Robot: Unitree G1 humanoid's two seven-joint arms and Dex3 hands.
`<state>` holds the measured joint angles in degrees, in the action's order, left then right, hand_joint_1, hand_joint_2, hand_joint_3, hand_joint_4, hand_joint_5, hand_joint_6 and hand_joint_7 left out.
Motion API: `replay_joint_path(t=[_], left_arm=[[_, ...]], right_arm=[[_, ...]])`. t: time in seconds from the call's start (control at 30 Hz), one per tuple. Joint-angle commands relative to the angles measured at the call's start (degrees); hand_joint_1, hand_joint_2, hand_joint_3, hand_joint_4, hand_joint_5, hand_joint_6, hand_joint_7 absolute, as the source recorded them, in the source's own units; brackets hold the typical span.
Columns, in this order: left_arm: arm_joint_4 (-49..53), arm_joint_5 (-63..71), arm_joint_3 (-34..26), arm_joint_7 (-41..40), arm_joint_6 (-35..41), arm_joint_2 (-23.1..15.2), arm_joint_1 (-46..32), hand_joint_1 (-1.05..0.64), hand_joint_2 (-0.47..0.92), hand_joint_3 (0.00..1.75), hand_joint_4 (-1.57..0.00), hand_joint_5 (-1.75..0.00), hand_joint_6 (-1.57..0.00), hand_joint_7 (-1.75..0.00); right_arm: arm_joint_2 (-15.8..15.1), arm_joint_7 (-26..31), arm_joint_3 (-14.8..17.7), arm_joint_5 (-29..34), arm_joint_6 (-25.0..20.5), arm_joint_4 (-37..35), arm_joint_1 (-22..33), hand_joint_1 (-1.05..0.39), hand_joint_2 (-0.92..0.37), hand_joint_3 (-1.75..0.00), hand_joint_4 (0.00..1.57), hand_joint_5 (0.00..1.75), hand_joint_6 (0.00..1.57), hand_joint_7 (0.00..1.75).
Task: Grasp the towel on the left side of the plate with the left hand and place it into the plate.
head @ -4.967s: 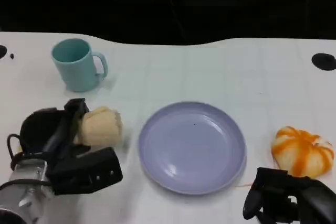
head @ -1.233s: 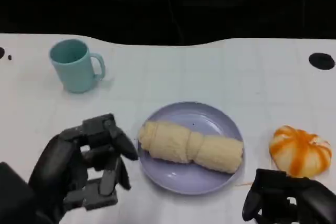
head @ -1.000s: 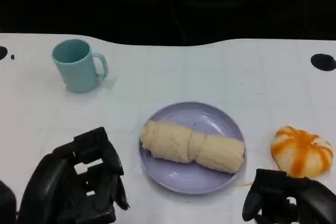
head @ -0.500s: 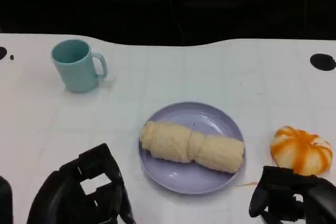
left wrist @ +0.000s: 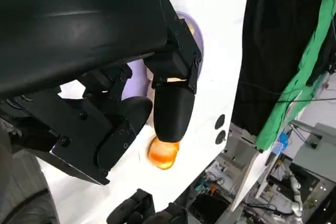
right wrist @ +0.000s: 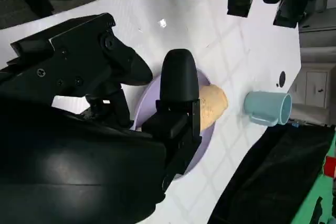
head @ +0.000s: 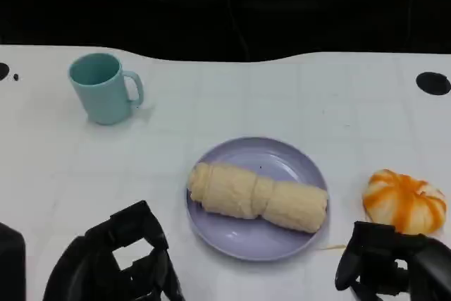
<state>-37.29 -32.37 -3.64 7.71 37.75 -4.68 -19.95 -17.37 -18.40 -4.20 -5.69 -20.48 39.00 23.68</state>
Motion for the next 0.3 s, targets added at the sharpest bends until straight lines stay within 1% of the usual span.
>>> replay_joint_path(t=[0.03, 0.3], left_arm=[[-0.21, -0.93, -1.02, -0.71, 0.95, -0.53, 0.29, -0.08, 0.51, 1.4, -0.85, -1.75, -0.71, -1.74], [-0.2, 0.06, -0.73, 0.5, 0.69, -1.81, 0.01, -0.08, 0.51, 1.39, -0.85, -1.75, -0.71, -1.75]], right_arm=[[-0.35, 0.02, 0.45, -0.07, 0.58, -0.02, 0.42, -0.04, -0.66, -1.02, 0.71, 1.75, 0.62, 1.47], [0.2, 0.24, 0.09, -0.1, 1.3, -0.26, 0.93, -0.02, -0.66, -1.02, 0.71, 1.75, 0.62, 1.48]])
